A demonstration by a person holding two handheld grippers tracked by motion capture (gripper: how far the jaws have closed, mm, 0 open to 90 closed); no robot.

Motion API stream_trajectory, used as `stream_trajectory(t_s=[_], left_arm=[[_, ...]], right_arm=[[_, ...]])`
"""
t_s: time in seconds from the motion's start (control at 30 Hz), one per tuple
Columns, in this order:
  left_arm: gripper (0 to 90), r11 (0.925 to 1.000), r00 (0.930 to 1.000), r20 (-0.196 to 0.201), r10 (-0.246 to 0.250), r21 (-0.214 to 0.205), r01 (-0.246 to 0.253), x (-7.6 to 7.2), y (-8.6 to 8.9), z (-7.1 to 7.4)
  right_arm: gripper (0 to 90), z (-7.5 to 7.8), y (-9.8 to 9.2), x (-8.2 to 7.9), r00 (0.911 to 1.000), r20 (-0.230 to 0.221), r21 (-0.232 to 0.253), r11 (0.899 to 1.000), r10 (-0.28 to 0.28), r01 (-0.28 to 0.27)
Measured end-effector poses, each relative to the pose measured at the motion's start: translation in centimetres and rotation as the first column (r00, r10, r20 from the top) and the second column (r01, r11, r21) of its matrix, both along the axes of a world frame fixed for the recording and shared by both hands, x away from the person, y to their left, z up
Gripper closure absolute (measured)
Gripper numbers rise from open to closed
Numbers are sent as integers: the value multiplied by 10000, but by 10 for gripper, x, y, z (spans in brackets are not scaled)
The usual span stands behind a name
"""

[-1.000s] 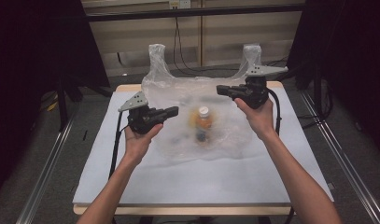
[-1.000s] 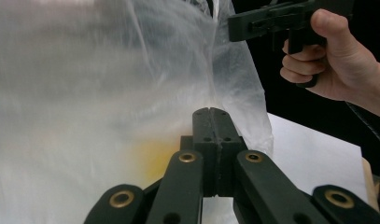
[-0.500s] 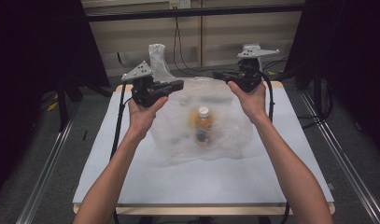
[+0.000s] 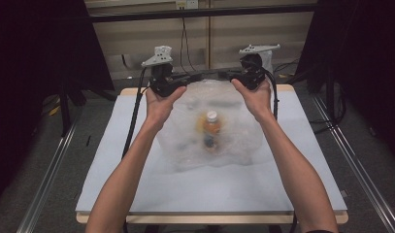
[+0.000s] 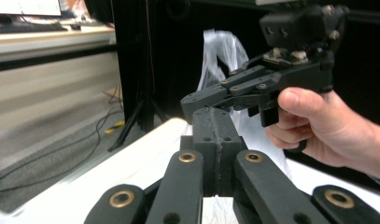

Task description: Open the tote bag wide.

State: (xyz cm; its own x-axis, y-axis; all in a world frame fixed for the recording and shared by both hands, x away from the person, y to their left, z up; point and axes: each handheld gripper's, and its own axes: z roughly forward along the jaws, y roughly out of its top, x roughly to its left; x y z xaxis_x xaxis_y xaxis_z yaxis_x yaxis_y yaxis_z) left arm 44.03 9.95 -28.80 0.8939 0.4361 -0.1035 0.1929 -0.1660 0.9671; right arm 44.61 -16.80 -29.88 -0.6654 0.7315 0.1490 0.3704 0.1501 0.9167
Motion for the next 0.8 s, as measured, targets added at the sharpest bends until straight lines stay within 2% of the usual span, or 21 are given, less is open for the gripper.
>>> stream_trajectory(t_s=[0.13, 0.23, 0.37, 0.5, 0.63, 0.7, 0.77, 0.8], left_arm=[[900, 10000, 9999, -121, 55, -6, -55, 0, 0, -4], [900, 9999, 9998, -200, 77, 134, -74, 2, 1, -9], [900, 9999, 9995, -260, 164, 59, -162, 1, 0, -14], [900, 9998, 9991, -426, 89, 171, -81, -1, 1, -18], [900, 9970, 9989, -421, 189, 753, -156, -2, -5, -26], [900, 9964, 9985, -550, 70, 843, -23, -3, -6, -32], [900, 9920, 9983, -565, 147, 1257, -75, -3, -8, -38], [900, 9910, 9980, -614, 151, 1336, -68, -3, -8, -42]], right_arm=[[900, -14, 6, -3, 9979, -392, -301, 9982, 511, -523], [900, -25, 10, -11, 9947, -573, -201, 9960, 853, -865], [900, -37, 15, -19, 9917, -647, -197, 9934, 1114, -1129], [900, -48, 12, -28, 9883, -679, 314, 9904, 1366, -1348], [900, -59, 12, -36, 9867, -707, 431, 9887, 1464, -1436], [900, -61, 14, -41, 9852, -685, 357, 9873, 1572, -1551], [900, -63, 15, -45, 9845, -651, 272, 9865, 1628, -1613], [900, -63, 14, -46, 9849, -608, 357, 9865, 1620, -1601]])
